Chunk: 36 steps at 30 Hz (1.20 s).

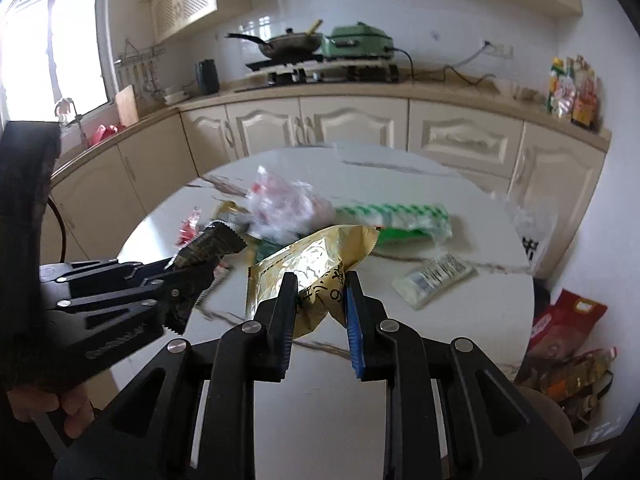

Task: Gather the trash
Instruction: 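Grasp the black sachet with the left tool while the right tool grasps the yellow snack bag, then carry sachet and yellow bag over the blue bin and open both tools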

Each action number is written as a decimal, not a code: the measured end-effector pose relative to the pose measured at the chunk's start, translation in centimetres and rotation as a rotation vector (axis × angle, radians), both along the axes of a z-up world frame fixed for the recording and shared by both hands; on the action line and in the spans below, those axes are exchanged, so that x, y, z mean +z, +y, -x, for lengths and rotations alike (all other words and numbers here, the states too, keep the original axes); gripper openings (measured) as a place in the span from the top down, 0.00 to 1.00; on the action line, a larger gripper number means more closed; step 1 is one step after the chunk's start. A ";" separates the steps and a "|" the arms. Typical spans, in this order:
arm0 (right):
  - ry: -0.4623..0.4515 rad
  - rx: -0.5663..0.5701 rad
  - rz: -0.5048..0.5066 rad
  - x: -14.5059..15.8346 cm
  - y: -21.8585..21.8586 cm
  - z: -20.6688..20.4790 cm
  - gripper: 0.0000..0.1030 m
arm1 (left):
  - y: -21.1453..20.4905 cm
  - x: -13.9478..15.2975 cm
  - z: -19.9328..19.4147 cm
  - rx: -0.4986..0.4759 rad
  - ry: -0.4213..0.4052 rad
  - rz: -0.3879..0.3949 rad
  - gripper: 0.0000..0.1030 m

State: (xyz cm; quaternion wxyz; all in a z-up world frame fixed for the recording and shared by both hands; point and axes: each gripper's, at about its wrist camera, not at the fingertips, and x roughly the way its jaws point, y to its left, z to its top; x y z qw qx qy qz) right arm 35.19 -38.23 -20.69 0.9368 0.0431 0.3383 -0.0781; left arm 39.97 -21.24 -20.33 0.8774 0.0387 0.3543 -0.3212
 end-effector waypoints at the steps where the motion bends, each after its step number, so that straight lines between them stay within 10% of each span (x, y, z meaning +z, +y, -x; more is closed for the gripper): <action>1: -0.008 0.007 0.007 0.4 0.7 0.0 0.79 | 1.5 0.6 0.1 0.011 -0.011 0.011 0.90; 10: -0.062 0.187 0.038 3.0 11.4 -3.7 0.79 | 17.7 3.8 0.2 0.161 -0.043 0.067 0.90; 18: -0.008 0.479 0.033 0.1 26.4 -10.7 0.79 | 32.7 0.7 -1.9 0.393 0.050 0.020 0.90; 26: 0.210 0.629 0.035 -11.2 36.5 -18.0 0.79 | 41.6 -9.0 -6.2 0.504 0.305 -0.052 0.90; 36: 0.481 0.605 0.022 -26.0 38.6 -25.0 0.79 | 45.8 -20.6 -12.9 0.533 0.553 -0.087 0.83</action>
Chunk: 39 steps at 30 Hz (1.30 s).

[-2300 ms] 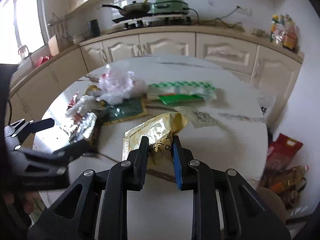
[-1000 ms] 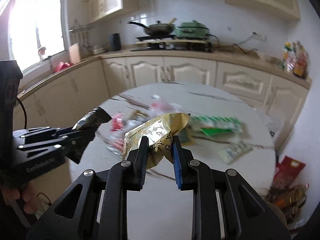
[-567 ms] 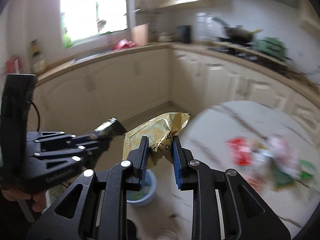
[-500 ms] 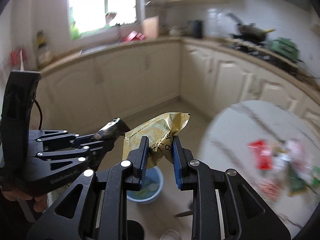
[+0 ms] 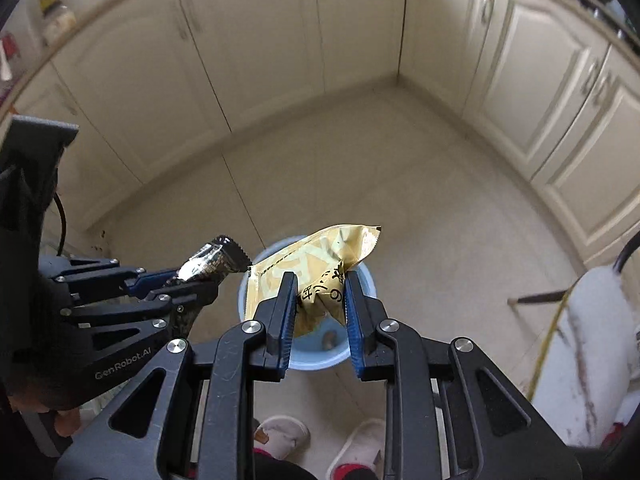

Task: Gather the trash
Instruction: 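Carry sachet and yellow bag over the blue bin and open both tools, then raise both tools from the bin and return toward the table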

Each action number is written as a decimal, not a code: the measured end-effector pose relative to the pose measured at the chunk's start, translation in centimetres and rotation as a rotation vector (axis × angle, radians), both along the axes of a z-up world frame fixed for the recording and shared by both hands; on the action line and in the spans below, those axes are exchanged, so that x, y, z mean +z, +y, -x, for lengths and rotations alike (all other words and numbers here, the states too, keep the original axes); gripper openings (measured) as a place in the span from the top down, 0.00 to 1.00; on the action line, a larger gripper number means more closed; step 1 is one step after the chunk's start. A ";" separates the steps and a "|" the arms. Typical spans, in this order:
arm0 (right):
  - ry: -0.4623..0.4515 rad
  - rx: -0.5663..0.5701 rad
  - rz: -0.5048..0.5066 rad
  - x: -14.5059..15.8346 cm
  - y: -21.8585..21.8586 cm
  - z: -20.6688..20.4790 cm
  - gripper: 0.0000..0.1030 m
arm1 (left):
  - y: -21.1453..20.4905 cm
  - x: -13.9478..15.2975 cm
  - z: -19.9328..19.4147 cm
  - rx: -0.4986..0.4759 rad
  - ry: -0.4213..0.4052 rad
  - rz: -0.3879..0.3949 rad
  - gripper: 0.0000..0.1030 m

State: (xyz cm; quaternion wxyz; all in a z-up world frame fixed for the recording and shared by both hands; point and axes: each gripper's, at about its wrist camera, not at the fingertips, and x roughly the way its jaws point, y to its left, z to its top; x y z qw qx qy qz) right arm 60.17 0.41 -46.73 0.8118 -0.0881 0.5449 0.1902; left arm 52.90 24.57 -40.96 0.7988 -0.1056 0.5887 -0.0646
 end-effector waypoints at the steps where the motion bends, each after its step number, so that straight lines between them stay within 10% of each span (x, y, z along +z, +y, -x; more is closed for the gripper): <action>1: 0.021 -0.007 0.007 -1.3 -0.1 -0.6 0.79 | 0.2 -0.5 -0.6 0.007 0.013 -0.009 0.76; 5: 0.079 -0.017 0.009 -4.2 -0.2 -2.3 0.78 | 1.5 -2.1 -2.8 0.039 0.052 0.014 0.46; 18: 0.110 0.000 -0.065 -5.5 1.2 -3.8 0.56 | 0.6 0.7 -4.7 0.158 0.046 -0.040 0.46; 28: -0.046 -0.006 -0.061 3.8 1.7 0.4 0.32 | -1.3 10.2 3.2 0.197 -0.124 -0.090 0.43; 39: -0.361 -0.057 -0.073 20.0 -1.1 9.8 0.07 | -8.1 23.8 14.6 0.203 -0.494 -0.137 0.30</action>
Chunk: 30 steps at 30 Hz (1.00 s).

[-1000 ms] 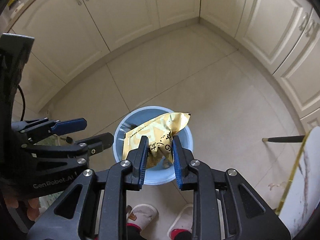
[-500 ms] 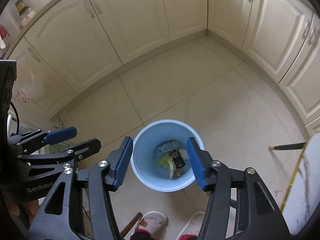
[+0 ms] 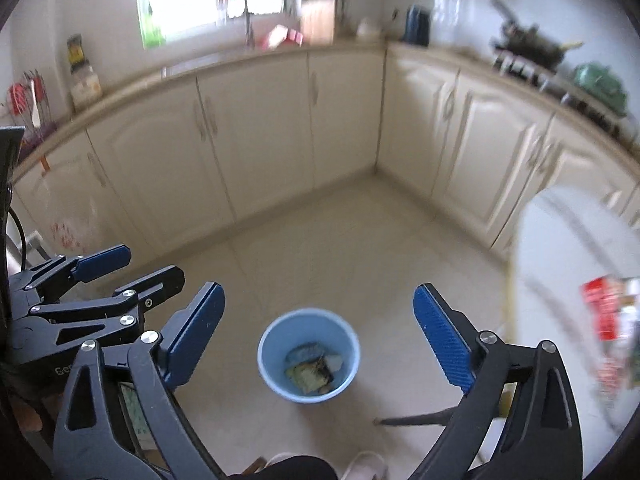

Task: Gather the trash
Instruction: 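Raise both tools from the bin and return toward the table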

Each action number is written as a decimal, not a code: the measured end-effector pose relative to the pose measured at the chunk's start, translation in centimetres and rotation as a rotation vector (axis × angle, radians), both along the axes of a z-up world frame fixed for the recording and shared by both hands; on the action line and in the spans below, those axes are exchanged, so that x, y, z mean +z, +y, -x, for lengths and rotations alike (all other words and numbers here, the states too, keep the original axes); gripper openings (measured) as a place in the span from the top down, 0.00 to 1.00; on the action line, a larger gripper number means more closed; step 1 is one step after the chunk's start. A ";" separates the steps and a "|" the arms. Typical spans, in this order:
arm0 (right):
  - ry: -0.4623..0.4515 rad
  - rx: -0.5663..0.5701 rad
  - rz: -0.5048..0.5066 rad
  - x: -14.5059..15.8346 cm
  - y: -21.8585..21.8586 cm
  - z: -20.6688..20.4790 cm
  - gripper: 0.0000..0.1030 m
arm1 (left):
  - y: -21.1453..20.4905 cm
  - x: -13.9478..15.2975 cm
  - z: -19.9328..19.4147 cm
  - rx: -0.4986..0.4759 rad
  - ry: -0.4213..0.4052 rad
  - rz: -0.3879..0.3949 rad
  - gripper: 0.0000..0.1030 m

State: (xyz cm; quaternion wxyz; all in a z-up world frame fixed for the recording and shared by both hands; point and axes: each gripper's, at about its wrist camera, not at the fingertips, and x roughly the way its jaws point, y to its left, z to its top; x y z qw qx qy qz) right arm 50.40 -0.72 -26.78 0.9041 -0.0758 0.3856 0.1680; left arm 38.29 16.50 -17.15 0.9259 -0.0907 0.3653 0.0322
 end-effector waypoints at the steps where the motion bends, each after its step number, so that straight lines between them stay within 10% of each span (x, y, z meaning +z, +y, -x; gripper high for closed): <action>1: -0.038 -0.010 0.002 1.6 -0.4 1.1 0.07 | -1.1 1.2 1.1 -0.004 -0.038 -0.012 0.27; 18: -0.495 -0.253 -0.039 18.8 -11.6 17.4 0.00 | -20.3 7.1 21.4 -0.015 -0.574 -0.169 0.02; 30: -0.608 -0.431 -0.029 21.1 -19.3 24.3 0.00 | -21.7 3.5 28.5 -0.146 -0.658 -0.140 0.01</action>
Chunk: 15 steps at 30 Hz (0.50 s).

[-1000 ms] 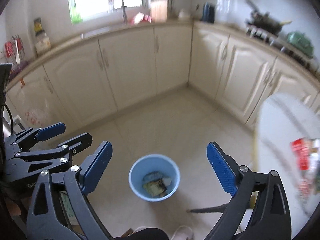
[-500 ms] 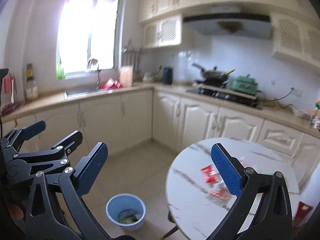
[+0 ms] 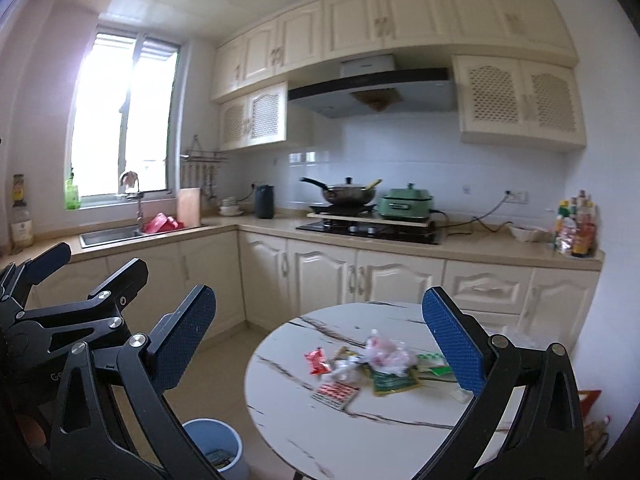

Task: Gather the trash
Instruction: 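Raise both tools from the bin and return toward the table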

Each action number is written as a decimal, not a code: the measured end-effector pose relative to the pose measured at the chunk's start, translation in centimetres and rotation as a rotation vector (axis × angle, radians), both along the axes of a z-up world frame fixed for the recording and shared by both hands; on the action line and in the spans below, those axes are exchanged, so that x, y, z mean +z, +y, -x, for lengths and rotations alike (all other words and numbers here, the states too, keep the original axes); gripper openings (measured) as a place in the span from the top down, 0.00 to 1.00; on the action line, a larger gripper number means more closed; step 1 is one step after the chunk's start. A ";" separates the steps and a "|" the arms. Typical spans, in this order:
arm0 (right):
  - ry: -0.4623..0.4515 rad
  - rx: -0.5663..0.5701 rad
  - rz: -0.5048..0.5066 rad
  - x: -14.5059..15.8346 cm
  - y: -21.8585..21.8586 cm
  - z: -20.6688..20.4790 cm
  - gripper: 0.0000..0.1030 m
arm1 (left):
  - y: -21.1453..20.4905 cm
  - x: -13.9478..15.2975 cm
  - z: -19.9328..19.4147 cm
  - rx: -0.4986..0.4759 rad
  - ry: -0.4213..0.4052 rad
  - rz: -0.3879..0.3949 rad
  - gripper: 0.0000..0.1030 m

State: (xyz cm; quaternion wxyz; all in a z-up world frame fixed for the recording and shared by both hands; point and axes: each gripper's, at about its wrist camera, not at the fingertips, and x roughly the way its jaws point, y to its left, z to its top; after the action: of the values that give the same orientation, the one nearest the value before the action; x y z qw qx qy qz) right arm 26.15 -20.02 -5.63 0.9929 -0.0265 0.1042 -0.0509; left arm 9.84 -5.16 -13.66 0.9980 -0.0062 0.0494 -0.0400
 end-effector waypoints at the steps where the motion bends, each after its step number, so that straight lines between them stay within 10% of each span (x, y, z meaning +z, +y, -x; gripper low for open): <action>1: -0.001 -0.012 -0.002 0.0 -0.7 0.2 0.00 | -0.7 -0.3 0.4 -0.011 0.000 -0.007 0.01; 15: 0.122 -0.204 -0.090 -4.6 -11.6 -1.2 0.00 | -3.0 -3.0 -11.2 -0.281 0.296 -0.065 0.01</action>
State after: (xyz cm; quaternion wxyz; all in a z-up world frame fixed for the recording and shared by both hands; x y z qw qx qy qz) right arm 27.31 -31.63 -10.20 0.9745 0.0258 0.1688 -0.1452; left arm 21.07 -8.17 -16.64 0.9640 0.0274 0.1973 -0.1761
